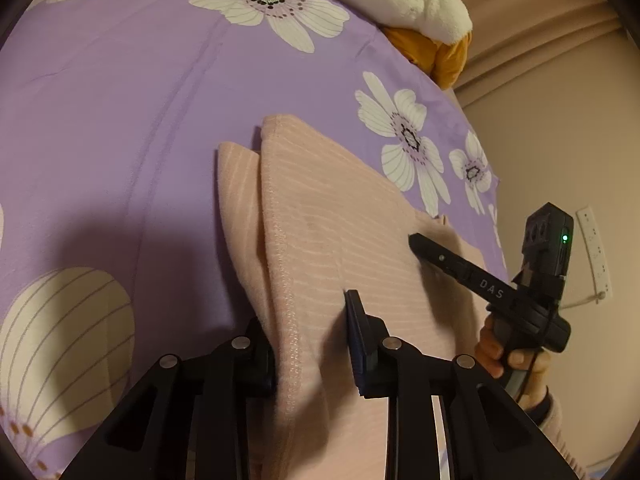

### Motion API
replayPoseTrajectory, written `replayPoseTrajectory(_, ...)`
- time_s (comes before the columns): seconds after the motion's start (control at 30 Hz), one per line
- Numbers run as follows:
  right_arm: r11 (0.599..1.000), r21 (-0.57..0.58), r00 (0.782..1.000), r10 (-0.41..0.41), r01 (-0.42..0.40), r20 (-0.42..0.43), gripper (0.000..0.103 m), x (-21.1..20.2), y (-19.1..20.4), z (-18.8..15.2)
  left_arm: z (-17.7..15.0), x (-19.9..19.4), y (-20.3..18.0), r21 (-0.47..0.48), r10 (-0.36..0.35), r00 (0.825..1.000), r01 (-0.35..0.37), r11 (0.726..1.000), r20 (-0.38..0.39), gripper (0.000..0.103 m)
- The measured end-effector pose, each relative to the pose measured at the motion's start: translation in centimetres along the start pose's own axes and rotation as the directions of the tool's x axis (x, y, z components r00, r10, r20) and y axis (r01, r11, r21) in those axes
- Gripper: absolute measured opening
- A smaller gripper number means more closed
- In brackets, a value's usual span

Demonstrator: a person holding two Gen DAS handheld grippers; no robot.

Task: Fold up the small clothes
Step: 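Grasp the side edge of the pink shirt with the left tool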

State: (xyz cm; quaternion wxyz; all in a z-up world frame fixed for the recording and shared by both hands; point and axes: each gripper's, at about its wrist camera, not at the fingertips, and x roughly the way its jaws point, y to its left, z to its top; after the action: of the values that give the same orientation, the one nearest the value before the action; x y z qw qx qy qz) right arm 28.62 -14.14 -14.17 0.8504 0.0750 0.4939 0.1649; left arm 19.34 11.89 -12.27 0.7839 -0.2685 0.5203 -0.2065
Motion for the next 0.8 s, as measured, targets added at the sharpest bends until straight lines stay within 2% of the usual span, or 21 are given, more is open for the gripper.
replayPoseTrajectory(0.2, 1.000, -0.021, 1.000, 0.010, -0.009, 0.015, 0.010, -2.3, 0.8, -1.0, -0.1, -0.1, -0.3, 0.011, 0.033, 0.999, -0.033, 0.999, -0.004, 0.026)
replayPoseTrajectory(0.3, 0.997, -0.059, 0.999, 0.048, -0.048, -0.005, 0.010, -3.7, 1.5, -3.6, -0.1, -0.1, -0.3, 0.006, 0.041, 0.999, -0.041, 0.999, -0.006, 0.026)
replayPoseTrajectory(0.47, 0.994, -0.106, 0.999, 0.023, -0.027, -0.037, 0.009, -4.6, 2.0, -7.0, 0.0, 0.0, -0.9, 0.011, 0.072, 0.997, -0.072, 0.997, -0.006, 0.026)
replayPoseTrajectory(0.63, 0.990, -0.113, 0.995, 0.085, -0.090, -0.043, 0.011, -7.2, 3.0, -9.6, -0.1, 0.0, -1.6, 0.029, 0.109, 0.994, -0.109, 0.994, 0.002, 0.026)
replayPoseTrajectory(0.8, 0.984, -0.140, 0.989, 0.094, -0.109, -0.111, 0.011, -6.3, 4.1, -12.9, -0.2, 0.1, -1.9, 0.038, 0.134, 0.991, -0.134, 0.990, 0.007, 0.026)
